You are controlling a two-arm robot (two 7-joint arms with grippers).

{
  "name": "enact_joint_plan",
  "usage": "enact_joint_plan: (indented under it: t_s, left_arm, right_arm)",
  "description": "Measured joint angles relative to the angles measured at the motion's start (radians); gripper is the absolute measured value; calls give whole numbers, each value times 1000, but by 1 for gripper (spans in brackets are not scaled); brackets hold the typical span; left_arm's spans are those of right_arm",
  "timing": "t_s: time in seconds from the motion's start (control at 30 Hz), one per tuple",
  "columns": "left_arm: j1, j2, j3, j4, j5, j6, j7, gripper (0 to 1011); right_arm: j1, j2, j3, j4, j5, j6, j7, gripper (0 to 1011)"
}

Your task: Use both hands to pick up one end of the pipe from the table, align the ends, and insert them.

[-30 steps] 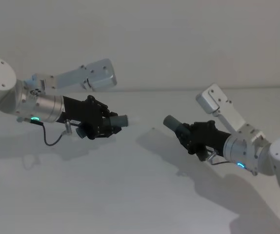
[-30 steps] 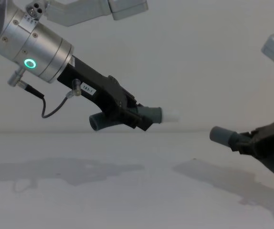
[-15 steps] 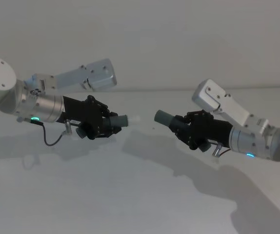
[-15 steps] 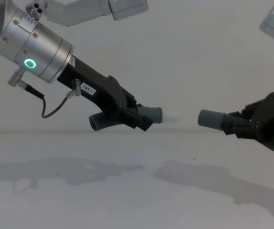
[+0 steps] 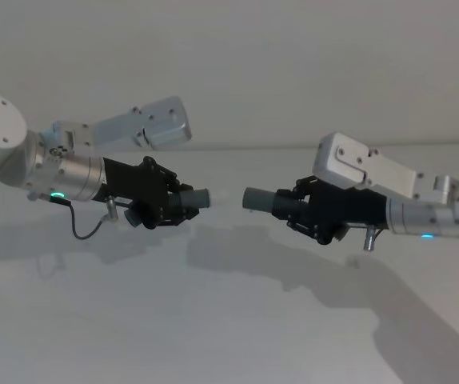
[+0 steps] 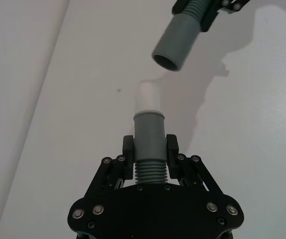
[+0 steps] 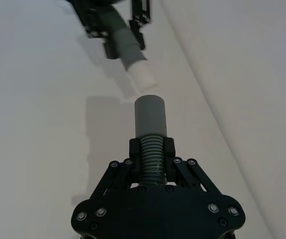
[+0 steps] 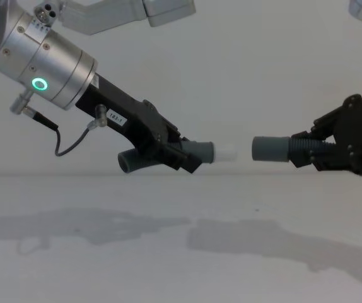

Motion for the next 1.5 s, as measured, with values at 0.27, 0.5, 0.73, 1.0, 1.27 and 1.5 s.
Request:
enact_joint_plan:
  t_s: [0.27,0.5,0.73,1.0,1.27,1.5]
  left_arm:
    - [0,0,0,0,0,0,0,344]
    - [0,0,0,0,0,0,0,344]
    - [0,0,0,0,0,0,0,344]
    - [0,0,0,0,0,0,0,344]
    - [0,0,0,0,0,0,0,343]
    - [0,0,0,0,0,0,0,343]
  right_arm:
    - [68,30,-43,12,-20,-81,107,241]
    - [150,42,-88,55,-44,-174,209,241]
    - [209,38,-117,115,-61,-236,263,241]
    - [254,21,-135,180,-66,-281,291,241]
    - [278,1,-146,233,-56,-309,306,241]
    - [292,-17,-153,269,-39,-325,312,241]
